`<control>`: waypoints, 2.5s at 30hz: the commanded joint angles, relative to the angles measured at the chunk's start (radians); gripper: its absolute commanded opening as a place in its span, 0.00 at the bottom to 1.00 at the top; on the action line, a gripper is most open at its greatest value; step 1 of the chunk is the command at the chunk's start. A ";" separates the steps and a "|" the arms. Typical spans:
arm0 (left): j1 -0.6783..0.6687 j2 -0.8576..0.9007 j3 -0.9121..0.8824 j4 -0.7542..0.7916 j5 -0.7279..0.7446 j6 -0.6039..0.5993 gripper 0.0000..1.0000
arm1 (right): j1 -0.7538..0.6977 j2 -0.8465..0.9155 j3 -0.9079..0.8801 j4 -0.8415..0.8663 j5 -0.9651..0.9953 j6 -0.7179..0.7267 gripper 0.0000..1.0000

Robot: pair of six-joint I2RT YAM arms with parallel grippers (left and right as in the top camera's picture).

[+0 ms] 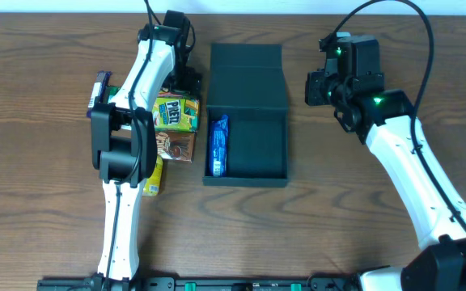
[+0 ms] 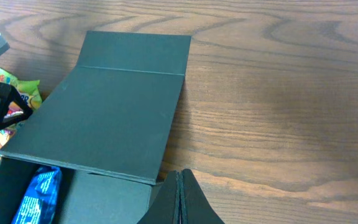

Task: Pack container
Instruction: 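Grasp the green Haribo gummy bag's top edge with the left gripper, then carry the Haribo bag into the box's right side and release it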

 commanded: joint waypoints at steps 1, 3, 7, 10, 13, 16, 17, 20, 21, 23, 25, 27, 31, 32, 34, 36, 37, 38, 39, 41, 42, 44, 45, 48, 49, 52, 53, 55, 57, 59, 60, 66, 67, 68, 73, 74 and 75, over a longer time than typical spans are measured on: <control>0.001 0.030 -0.006 -0.002 -0.040 0.014 0.95 | -0.005 -0.005 0.012 -0.001 0.006 -0.015 0.02; 0.001 0.046 -0.006 -0.003 -0.040 0.014 0.96 | -0.005 -0.005 0.012 -0.001 0.006 -0.015 0.02; 0.001 0.079 -0.006 -0.018 -0.037 0.014 0.95 | -0.005 -0.005 0.012 -0.001 0.006 -0.015 0.02; 0.001 0.093 -0.006 -0.034 -0.037 0.014 0.82 | -0.005 -0.005 0.012 -0.001 0.006 -0.015 0.02; 0.001 0.097 -0.006 -0.035 -0.037 0.014 0.65 | -0.005 -0.005 0.012 0.000 0.006 -0.015 0.01; 0.002 0.097 -0.006 -0.034 -0.037 0.014 0.54 | -0.005 -0.005 0.012 0.000 0.006 -0.015 0.02; 0.002 0.098 -0.006 -0.034 -0.037 0.014 0.51 | -0.005 -0.005 0.012 0.000 0.006 -0.015 0.02; 0.002 0.101 -0.006 -0.032 -0.037 0.014 0.37 | -0.005 -0.005 0.012 0.000 0.006 -0.015 0.02; 0.002 0.101 -0.006 -0.032 -0.037 0.014 0.34 | -0.005 -0.005 0.012 0.000 0.006 -0.015 0.02; 0.002 0.101 -0.006 -0.032 -0.037 0.014 0.23 | -0.005 -0.005 0.012 -0.001 0.006 -0.015 0.02; 0.002 0.101 -0.006 -0.035 -0.037 0.014 0.15 | -0.005 -0.005 0.012 -0.001 0.006 -0.015 0.02; 0.002 0.101 -0.006 -0.038 -0.037 0.014 0.08 | -0.005 -0.005 0.012 -0.001 0.006 -0.015 0.01; 0.002 0.096 0.006 -0.051 -0.040 0.014 0.06 | -0.005 -0.005 0.012 -0.001 0.006 -0.015 0.01; 0.002 0.090 0.010 -0.053 -0.042 0.014 0.06 | -0.005 -0.005 0.012 -0.001 0.006 -0.015 0.02; 0.002 0.078 0.034 -0.059 -0.054 0.013 0.06 | -0.005 -0.005 0.012 -0.001 0.006 -0.015 0.02; 0.002 0.063 0.072 -0.068 -0.091 -0.007 0.06 | -0.005 -0.005 0.012 -0.001 0.006 -0.015 0.02; 0.002 0.056 0.091 -0.074 -0.105 -0.012 0.06 | -0.005 -0.005 0.012 -0.001 0.006 -0.015 0.02; 0.002 0.051 0.113 -0.079 -0.114 -0.012 0.06 | -0.005 -0.005 0.012 -0.001 0.006 -0.015 0.01; 0.002 0.042 0.138 -0.085 -0.124 -0.013 0.06 | -0.005 -0.005 0.012 0.000 0.006 -0.015 0.02; 0.002 0.023 0.180 -0.100 -0.127 -0.021 0.05 | -0.005 -0.005 0.012 0.000 0.006 -0.015 0.02; 0.002 0.016 0.195 -0.105 -0.127 -0.029 0.06 | -0.005 -0.005 0.012 0.000 0.006 -0.015 0.02; 0.002 -0.003 0.219 -0.109 -0.127 -0.035 0.06 | -0.005 -0.005 0.012 0.000 0.006 -0.015 0.01; 0.002 -0.011 0.224 -0.108 -0.127 -0.035 0.06 | -0.005 -0.005 0.012 0.000 0.006 -0.015 0.02; 0.001 -0.036 0.227 -0.108 -0.127 -0.035 0.06 | -0.005 -0.005 0.012 0.000 0.006 -0.015 0.02; 0.000 -0.044 0.227 -0.108 -0.127 -0.035 0.06 | -0.006 -0.005 0.012 0.000 0.006 -0.015 0.01; 0.000 -0.069 0.227 -0.108 -0.127 -0.035 0.06 | -0.011 -0.005 0.012 0.002 0.007 -0.015 0.01; 0.000 -0.077 0.227 -0.108 -0.127 -0.035 0.06 | -0.016 -0.005 0.012 0.002 0.007 -0.015 0.02; 0.000 -0.101 0.227 -0.107 -0.128 -0.035 0.06 | -0.032 -0.005 0.012 0.001 0.006 -0.013 0.02; 0.000 -0.125 0.227 -0.106 -0.143 -0.037 0.06 | -0.050 -0.005 0.012 0.000 0.006 -0.006 0.01; 0.000 -0.152 0.227 -0.106 -0.170 -0.042 0.06 | -0.069 -0.005 0.012 0.000 0.006 -0.006 0.02; -0.001 -0.166 0.227 -0.106 -0.180 -0.046 0.06 | -0.077 -0.005 0.012 0.000 0.006 -0.007 0.02; -0.014 -0.238 0.227 -0.111 -0.184 -0.065 0.06 | -0.106 -0.005 0.012 0.000 0.006 -0.007 0.02; -0.020 -0.249 0.227 -0.115 -0.183 -0.066 0.06 | -0.111 -0.005 0.012 -0.001 0.006 -0.007 0.01; -0.028 -0.260 0.227 -0.122 -0.185 -0.074 0.06 | -0.116 -0.005 0.012 -0.001 0.006 -0.007 0.02; -0.109 -0.296 0.227 -0.195 -0.176 -0.161 0.06 | -0.145 -0.005 0.012 -0.003 -0.001 -0.013 0.01; -0.123 -0.296 0.227 -0.210 -0.169 -0.176 0.06 | -0.150 -0.005 0.012 -0.004 -0.005 -0.021 0.02; -0.153 -0.296 0.227 -0.241 -0.147 -0.210 0.06 | -0.158 -0.006 0.012 -0.008 -0.006 -0.036 0.01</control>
